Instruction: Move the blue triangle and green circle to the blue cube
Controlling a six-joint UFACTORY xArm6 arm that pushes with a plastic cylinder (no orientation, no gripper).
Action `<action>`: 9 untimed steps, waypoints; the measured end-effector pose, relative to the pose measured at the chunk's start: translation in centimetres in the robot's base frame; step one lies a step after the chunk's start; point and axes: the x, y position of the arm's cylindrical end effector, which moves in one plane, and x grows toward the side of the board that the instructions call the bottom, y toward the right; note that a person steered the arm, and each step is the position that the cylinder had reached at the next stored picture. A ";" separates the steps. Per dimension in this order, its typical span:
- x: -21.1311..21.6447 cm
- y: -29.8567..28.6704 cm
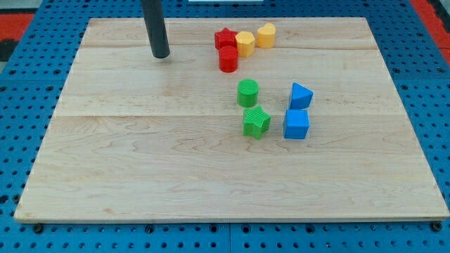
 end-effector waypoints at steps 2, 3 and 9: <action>9.9 0.5; 10.5 6.3; 8.5 26.9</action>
